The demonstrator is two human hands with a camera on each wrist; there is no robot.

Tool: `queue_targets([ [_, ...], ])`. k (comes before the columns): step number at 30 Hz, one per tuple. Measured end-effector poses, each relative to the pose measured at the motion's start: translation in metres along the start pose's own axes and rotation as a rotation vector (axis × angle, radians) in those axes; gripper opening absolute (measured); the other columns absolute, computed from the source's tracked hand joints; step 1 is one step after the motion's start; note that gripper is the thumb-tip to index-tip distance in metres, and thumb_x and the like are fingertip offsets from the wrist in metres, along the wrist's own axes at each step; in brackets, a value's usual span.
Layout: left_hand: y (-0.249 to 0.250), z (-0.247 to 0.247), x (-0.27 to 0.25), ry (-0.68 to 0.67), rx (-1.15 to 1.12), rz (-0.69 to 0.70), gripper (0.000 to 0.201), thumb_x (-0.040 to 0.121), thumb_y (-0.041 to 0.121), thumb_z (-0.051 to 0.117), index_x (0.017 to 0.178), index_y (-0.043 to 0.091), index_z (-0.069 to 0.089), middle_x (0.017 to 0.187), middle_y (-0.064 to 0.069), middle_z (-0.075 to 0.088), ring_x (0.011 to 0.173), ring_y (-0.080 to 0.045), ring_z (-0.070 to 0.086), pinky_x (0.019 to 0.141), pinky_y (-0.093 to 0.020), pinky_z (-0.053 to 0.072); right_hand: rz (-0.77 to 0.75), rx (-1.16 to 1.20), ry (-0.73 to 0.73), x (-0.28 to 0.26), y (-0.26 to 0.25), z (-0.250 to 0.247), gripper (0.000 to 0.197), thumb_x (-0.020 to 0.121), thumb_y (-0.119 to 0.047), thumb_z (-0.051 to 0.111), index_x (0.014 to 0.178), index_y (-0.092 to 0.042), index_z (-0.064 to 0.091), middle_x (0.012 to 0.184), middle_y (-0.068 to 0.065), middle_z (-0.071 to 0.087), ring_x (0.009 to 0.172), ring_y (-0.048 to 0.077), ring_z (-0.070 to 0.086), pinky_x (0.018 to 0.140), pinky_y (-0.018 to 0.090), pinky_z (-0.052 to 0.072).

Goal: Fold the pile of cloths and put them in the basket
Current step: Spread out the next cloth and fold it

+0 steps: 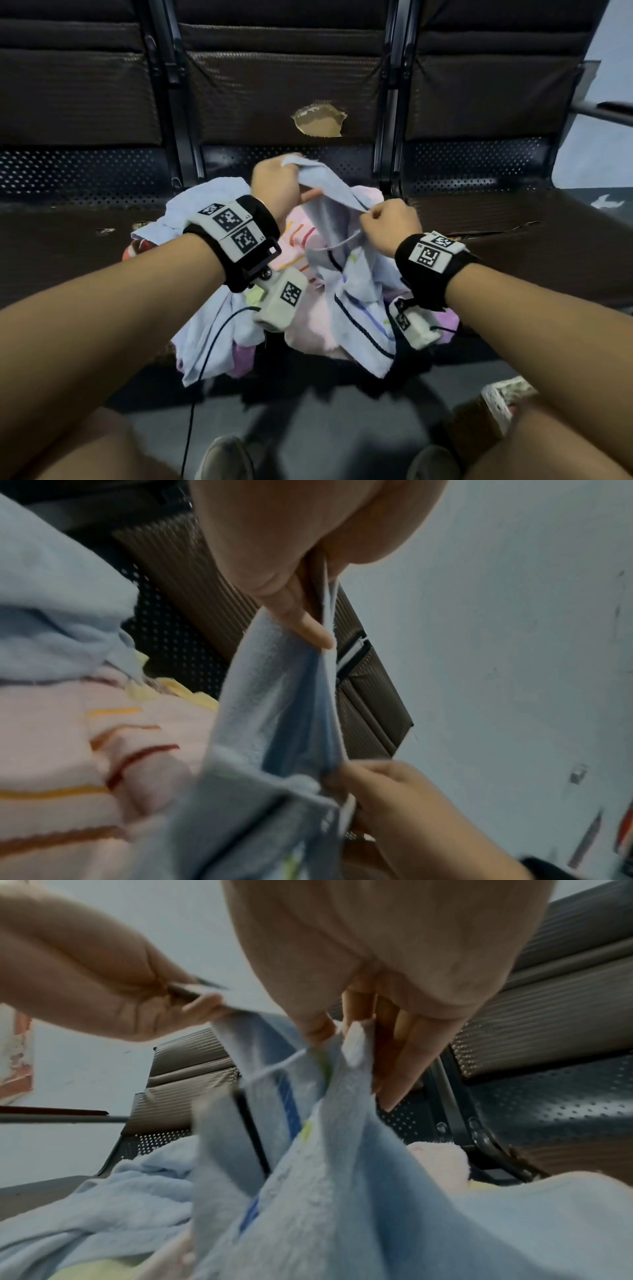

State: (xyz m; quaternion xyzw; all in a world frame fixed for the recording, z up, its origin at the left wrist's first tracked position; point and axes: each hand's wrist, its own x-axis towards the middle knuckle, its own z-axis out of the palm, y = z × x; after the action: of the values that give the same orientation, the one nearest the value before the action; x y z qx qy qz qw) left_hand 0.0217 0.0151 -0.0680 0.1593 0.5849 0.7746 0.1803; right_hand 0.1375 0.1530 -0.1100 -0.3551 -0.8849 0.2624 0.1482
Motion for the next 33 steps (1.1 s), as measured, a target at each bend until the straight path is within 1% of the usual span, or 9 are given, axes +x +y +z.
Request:
queue_targets([
  [9,-0.022,-0.037,0.038,0.234,0.28,0.114,0.035,0.099,0.013,0.039,0.114,0.008,0.071,0.107,-0.019,0.069,0.091,-0.031,0.07,0.061,-0.028,0.058,-0.093,-0.426,-0.135,0.002,0.022,-0.011,0.027,0.086,-0.037,0.059,0.088,-0.011,0.067,0.083,0.013,0.065,0.075,0.034,0.062,0.063,0.031,0.046],
  [13,-0.022,-0.048,0.04,0.252,0.356,0.141,0.038,0.096,0.012,0.037,0.112,0.01,0.07,0.106,-0.018,0.069,0.09,-0.029,0.07,0.058,-0.027,0.058,-0.084,-0.448,-0.191,0.003,0.035,-0.012,0.033,0.088,-0.041,0.06,0.074,-0.011,0.056,0.073,0.01,0.055,0.072,0.032,0.059,0.06,0.029,0.041],
  [16,-0.021,-0.057,0.04,0.26,0.386,0.127,0.04,0.092,0.009,0.036,0.112,0.013,0.07,0.105,-0.017,0.069,0.085,-0.028,0.071,0.06,-0.028,0.058,-0.112,-0.442,-0.173,0.002,0.044,-0.019,0.03,0.092,-0.038,0.059,0.077,-0.012,0.064,0.075,0.01,0.059,0.077,0.033,0.061,0.063,0.031,0.041],
  [20,-0.018,-0.076,0.039,0.218,0.622,0.167,0.043,0.083,0.006,0.035,0.098,0.016,0.074,0.092,-0.014,0.073,0.073,-0.029,0.072,0.056,-0.028,0.052,-0.226,-0.286,-0.036,0.005,0.056,-0.035,0.021,0.089,-0.037,0.07,0.075,-0.022,0.066,0.077,0.004,0.066,0.075,0.024,0.059,0.065,0.028,0.04],
  [22,-0.016,-0.085,0.037,0.179,0.827,0.238,0.039,0.081,0.015,0.035,0.086,0.015,0.074,0.079,-0.014,0.073,0.07,-0.03,0.069,0.065,-0.033,0.054,-0.292,-0.208,0.053,0.007,0.06,-0.043,0.022,0.086,-0.029,0.073,0.073,-0.023,0.057,0.074,-0.001,0.063,0.073,0.021,0.056,0.059,0.028,0.036],
  [25,-0.015,-0.095,0.034,0.145,1.159,0.296,0.041,0.085,0.03,0.029,0.064,0.009,0.058,0.074,-0.017,0.065,0.076,-0.037,0.057,0.072,-0.041,0.045,-0.36,-0.05,0.122,0.009,0.063,-0.054,0.017,0.088,-0.021,0.068,0.09,-0.023,0.051,0.072,0.0,0.059,0.064,0.02,0.056,0.053,0.023,0.037],
  [29,-0.012,-0.09,0.032,0.037,0.804,0.203,0.033,0.089,0.027,0.033,0.059,0.014,0.041,0.07,-0.009,0.046,0.077,-0.026,0.044,0.074,-0.041,0.041,-0.347,-0.044,0.112,0.017,0.054,-0.065,0.029,0.095,-0.015,0.052,0.123,-0.022,0.054,0.082,0.0,0.063,0.07,0.02,0.058,0.06,0.029,0.038],
  [31,-0.001,-0.078,0.028,0.043,0.457,0.104,0.028,0.091,0.026,0.038,0.07,0.011,0.05,0.074,-0.014,0.047,0.077,-0.025,0.046,0.072,-0.043,0.044,-0.315,-0.124,0.072,0.019,0.044,-0.069,0.024,0.095,-0.013,0.044,0.105,-0.022,0.065,0.08,0.001,0.061,0.073,0.024,0.057,0.057,0.029,0.034],
  [33,0.013,-0.064,0.024,0.073,0.327,0.123,0.025,0.089,0.023,0.041,0.071,0.012,0.054,0.066,-0.007,0.05,0.065,-0.018,0.049,0.063,-0.03,0.042,-0.258,-0.159,0.031,0.018,0.032,-0.076,0.027,0.091,-0.01,0.042,0.08,-0.025,0.062,0.075,0.004,0.059,0.074,0.03,0.057,0.056,0.03,0.035],
])
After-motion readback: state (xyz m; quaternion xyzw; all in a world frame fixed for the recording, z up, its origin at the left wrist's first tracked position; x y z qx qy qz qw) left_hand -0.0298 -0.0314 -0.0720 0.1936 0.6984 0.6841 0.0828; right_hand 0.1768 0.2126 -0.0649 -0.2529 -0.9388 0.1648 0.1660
